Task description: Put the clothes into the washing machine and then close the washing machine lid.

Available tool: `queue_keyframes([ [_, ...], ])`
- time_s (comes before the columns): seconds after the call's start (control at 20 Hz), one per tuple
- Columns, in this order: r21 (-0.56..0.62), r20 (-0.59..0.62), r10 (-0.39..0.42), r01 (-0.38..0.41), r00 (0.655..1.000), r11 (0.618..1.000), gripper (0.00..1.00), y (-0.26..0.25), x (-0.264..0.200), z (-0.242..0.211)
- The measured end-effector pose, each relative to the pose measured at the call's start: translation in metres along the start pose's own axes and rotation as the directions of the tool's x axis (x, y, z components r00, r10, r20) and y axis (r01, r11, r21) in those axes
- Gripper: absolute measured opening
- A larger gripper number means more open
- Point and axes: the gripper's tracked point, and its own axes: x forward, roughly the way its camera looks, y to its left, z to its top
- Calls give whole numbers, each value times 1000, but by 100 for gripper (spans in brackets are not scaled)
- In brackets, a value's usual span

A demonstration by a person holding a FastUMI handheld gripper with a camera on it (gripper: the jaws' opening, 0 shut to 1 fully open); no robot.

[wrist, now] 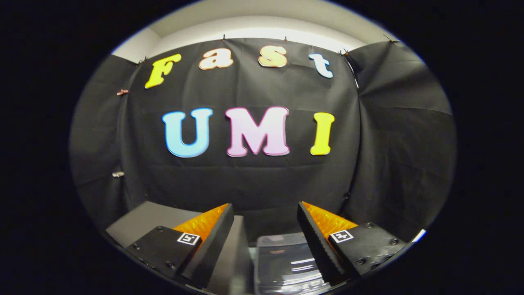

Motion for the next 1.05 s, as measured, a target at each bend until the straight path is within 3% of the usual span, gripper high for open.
queue_keyframes([
  [0.2,24,11,119,-119,993,993,99,107,-28,-2],
  [0.45,11,24,196,-196,980,980,99,181,-44,-14],
  [0.7,-25,-2,227,-227,974,973,99,203,-55,-29],
  [1.05,-50,18,197,-196,980,979,99,197,-53,-21],
])
